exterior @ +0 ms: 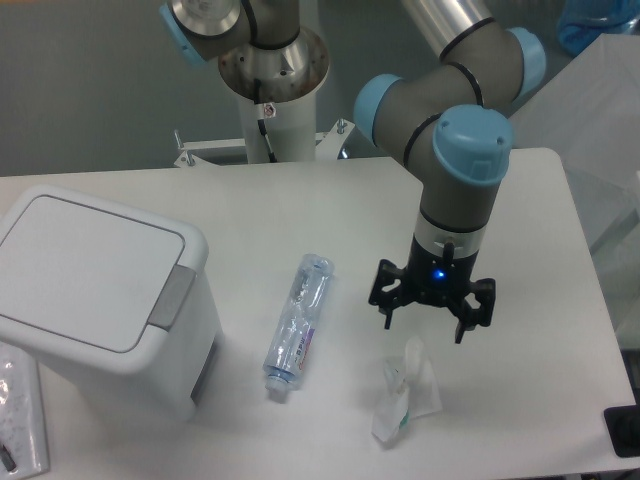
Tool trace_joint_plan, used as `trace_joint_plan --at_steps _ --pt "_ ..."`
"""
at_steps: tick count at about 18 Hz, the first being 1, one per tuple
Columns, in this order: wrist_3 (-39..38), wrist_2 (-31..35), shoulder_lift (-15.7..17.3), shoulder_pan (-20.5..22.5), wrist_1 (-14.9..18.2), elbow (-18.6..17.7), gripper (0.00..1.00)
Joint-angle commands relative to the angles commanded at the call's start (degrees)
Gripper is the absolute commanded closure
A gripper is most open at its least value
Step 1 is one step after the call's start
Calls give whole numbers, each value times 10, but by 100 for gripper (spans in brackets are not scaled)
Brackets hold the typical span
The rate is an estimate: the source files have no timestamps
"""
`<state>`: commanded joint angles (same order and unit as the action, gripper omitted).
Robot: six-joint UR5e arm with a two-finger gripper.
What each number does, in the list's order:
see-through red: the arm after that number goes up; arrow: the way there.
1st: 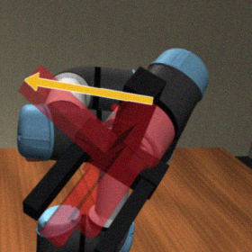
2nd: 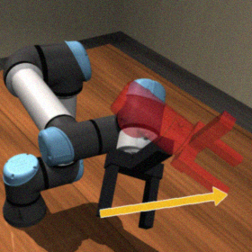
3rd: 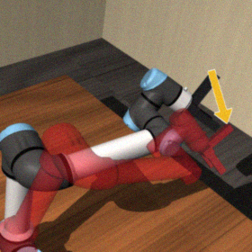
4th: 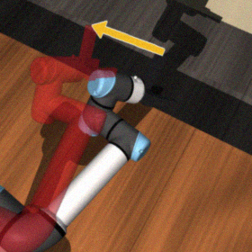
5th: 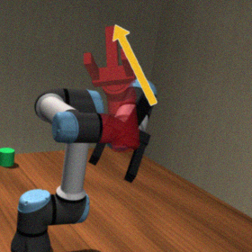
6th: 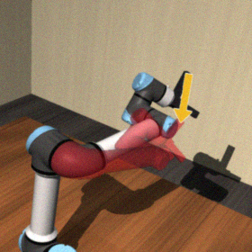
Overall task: Open the trash can
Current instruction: 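Move the open gripper over to the trash can's lid edge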
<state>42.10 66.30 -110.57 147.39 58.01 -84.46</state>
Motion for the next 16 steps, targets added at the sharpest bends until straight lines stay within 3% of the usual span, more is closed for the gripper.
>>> trace_joint_plan --at_steps 5,9,13,16 --pt "-110 -114 36 -14 -3 4 0" --pt "-194 -127 43 -47 -8 8 0" --pt "-211 -129 44 -90 -16 13 0" --pt "-245 -126 54 -98 -17 14 0"
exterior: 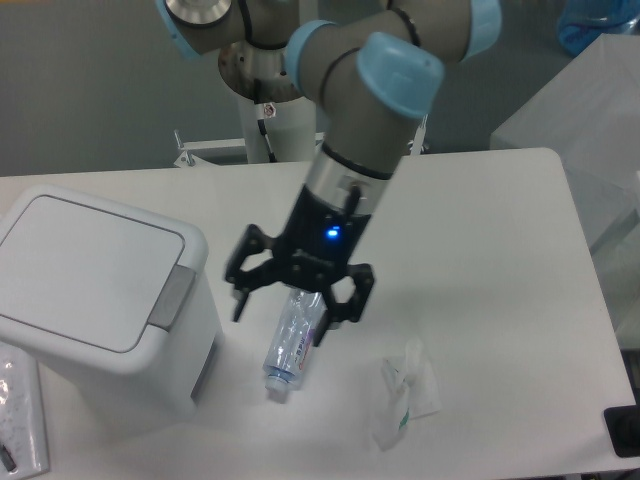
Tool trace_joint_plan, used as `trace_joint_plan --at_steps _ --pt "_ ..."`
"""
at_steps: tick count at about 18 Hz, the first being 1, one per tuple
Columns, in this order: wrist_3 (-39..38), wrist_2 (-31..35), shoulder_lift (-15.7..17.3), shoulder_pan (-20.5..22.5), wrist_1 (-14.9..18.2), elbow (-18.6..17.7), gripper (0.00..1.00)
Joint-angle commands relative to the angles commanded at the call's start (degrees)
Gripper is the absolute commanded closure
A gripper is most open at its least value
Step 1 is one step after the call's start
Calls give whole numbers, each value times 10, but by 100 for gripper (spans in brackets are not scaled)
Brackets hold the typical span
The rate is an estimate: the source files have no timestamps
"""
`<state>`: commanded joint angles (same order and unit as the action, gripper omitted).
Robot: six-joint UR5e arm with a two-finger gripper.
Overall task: Open the trash can
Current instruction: 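Move the open gripper over to the trash can's lid edge, then push the gripper finger against the lid edge to flip it open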
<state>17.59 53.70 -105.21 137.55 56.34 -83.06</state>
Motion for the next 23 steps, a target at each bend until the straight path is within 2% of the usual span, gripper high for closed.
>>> trace_joint_plan --at_steps 5,11,23 --pt "-5 4 4 -11 0 -11 0" --pt "3 4 6 -11 -4 -43 0" --pt "1 5 4 -13 -3 -44 0"
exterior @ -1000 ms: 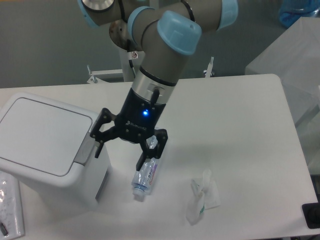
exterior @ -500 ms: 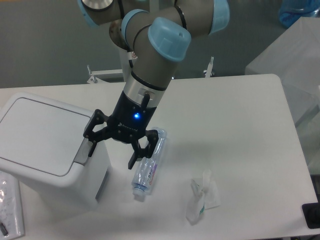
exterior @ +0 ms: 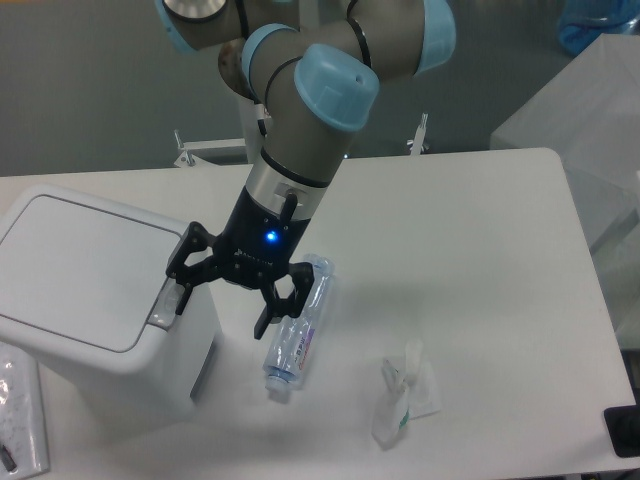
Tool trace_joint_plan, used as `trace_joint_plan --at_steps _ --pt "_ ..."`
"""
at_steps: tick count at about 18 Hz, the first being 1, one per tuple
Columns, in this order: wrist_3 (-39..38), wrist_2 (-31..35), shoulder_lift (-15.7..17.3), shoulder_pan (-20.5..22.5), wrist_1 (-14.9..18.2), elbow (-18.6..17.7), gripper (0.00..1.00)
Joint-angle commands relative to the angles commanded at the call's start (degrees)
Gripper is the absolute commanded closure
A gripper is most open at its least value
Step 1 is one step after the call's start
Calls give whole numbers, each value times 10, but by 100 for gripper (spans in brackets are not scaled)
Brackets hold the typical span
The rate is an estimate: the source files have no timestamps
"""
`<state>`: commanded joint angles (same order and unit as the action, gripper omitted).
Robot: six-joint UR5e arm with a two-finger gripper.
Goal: Open the trash can
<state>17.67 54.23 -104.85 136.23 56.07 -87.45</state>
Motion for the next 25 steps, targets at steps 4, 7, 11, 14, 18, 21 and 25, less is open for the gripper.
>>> trace_joint_plan --at_steps 4,7,11,14,18,21,25 --pt "-1 0 0 0 0 0 0" --pt "-1 0 1 0 0 1 0" --pt "3 -1 1 2 -5 8 0" --pt "22 0 -1 15 -34 10 0" --pt "78 4 -5 51 -44 8 0" --pt "130 66 -14 88 -42 -14 0" --pt "233 155 -11 112 -47 -51 0"
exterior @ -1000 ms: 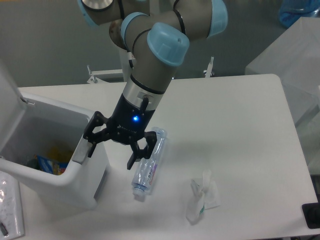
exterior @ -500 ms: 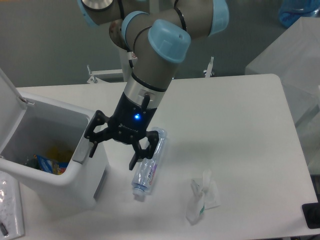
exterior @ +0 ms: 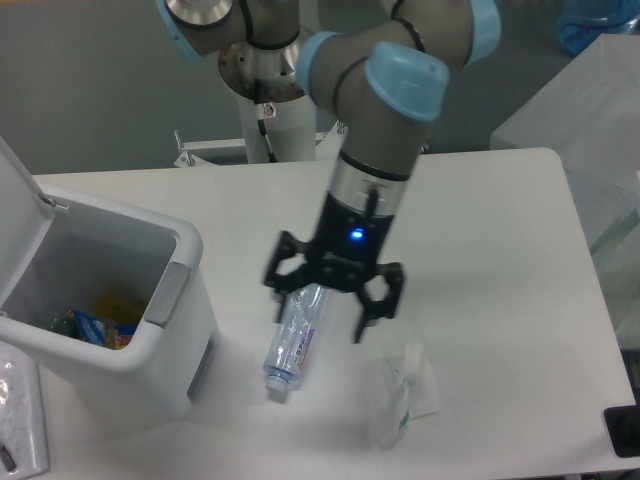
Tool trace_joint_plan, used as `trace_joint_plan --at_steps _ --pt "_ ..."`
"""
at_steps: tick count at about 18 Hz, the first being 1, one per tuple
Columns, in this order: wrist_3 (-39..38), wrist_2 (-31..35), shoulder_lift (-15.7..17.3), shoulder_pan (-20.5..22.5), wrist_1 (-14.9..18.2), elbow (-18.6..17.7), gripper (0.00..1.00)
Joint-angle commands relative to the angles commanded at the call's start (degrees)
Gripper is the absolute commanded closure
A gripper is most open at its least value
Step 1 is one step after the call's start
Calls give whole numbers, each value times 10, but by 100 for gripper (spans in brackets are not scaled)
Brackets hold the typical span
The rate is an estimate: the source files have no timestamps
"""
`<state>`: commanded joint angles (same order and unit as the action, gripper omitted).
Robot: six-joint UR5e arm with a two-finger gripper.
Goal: Open the trash can
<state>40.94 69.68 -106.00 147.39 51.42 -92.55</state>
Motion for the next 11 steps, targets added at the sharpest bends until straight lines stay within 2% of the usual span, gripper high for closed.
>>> trace_joint_plan --at_steps 3,6,11 --pt "44 61 -12 14 -4 16 0" --pt "83 71 -32 41 -6 17 0" --pt "272 75 -33 58 1 8 0"
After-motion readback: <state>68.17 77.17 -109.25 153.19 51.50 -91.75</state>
